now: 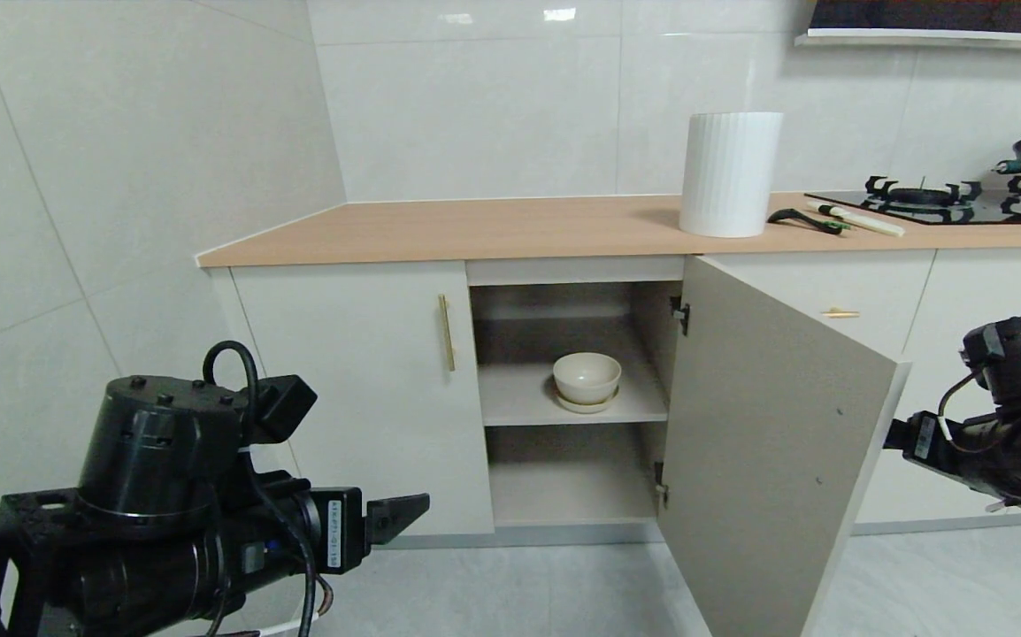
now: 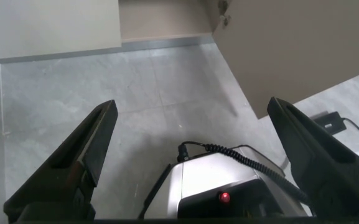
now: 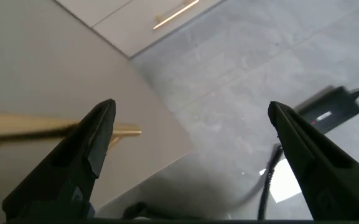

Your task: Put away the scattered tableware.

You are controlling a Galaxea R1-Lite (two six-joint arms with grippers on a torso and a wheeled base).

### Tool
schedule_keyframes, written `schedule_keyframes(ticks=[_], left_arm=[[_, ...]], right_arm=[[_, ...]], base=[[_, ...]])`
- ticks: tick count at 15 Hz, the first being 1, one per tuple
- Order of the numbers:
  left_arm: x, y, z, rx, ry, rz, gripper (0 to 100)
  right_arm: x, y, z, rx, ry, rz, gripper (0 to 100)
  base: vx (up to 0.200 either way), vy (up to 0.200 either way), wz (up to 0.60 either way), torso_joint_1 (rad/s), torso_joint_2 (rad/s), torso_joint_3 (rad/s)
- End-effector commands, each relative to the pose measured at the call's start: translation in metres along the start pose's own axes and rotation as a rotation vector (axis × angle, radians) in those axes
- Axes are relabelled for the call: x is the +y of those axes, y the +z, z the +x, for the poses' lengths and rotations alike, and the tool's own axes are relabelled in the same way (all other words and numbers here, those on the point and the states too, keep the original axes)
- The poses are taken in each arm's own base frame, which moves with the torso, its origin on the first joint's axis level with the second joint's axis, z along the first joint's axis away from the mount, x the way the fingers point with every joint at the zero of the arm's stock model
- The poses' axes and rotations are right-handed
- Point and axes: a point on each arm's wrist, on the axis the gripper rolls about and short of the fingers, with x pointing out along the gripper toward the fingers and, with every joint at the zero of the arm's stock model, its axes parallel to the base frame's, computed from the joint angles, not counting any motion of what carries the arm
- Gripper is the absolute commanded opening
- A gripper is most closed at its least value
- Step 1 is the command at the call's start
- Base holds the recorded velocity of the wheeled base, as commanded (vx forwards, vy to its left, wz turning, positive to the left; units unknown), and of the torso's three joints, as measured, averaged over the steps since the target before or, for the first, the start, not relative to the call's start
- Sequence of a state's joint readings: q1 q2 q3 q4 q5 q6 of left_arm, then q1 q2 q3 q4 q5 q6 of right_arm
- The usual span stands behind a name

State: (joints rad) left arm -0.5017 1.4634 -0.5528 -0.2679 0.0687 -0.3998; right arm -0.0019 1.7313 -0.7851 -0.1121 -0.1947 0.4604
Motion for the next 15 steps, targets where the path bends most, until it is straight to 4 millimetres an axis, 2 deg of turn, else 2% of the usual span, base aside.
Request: schedule_keyframes(ticks=[1, 4, 6, 9, 12, 14, 15], left_arm=[[0.0, 0.0, 0.001, 0.0, 0.0, -0.001, 100], [0.0, 0.001, 0.0, -0.004, -0.001, -0.001, 100], [0.0, 0.001, 0.0, -0.003, 0.0, -0.002, 100], [0.001, 0.001, -0.002, -0.009, -0.001, 0.001, 100], [0.0, 0.006, -0.004, -0.03, 0.001, -0.009, 100], [0.001, 0.008, -0.004, -0.037, 0.003, -0.01, 100], [0.001, 0.007, -0.002, -0.03, 0.006, -0.01, 100]], right_arm=[[0.006, -0.006, 0.005, 0.026, 0.009, -0.018, 100], [0.014, -0.011, 0.002, 0.042, 0.049, -0.04, 100], [0.038, -0.022, -0.005, 0.066, 0.135, -0.084, 100], [0.088, -0.034, -0.012, 0.103, 0.309, -0.199, 100], [0.139, -0.054, -0.001, 0.138, 0.389, -0.296, 100], [0.155, -0.058, 0.009, 0.143, 0.405, -0.313, 100], [0.166, -0.06, 0.02, 0.148, 0.406, -0.322, 100]], base=[[0.0, 0.0, 0.0, 0.0, 0.0, 0.0], [0.0, 0.0, 0.0, 0.0, 0.0, 0.0], [0.0, 0.0, 0.0, 0.0, 0.0, 0.0], [0.0, 0.0, 0.0, 0.0, 0.0, 0.0], [0.0, 0.0, 0.0, 0.0, 0.0, 0.0], [0.0, 0.0, 0.0, 0.0, 0.0, 0.0], [0.0, 0.0, 0.0, 0.0, 0.0, 0.0]])
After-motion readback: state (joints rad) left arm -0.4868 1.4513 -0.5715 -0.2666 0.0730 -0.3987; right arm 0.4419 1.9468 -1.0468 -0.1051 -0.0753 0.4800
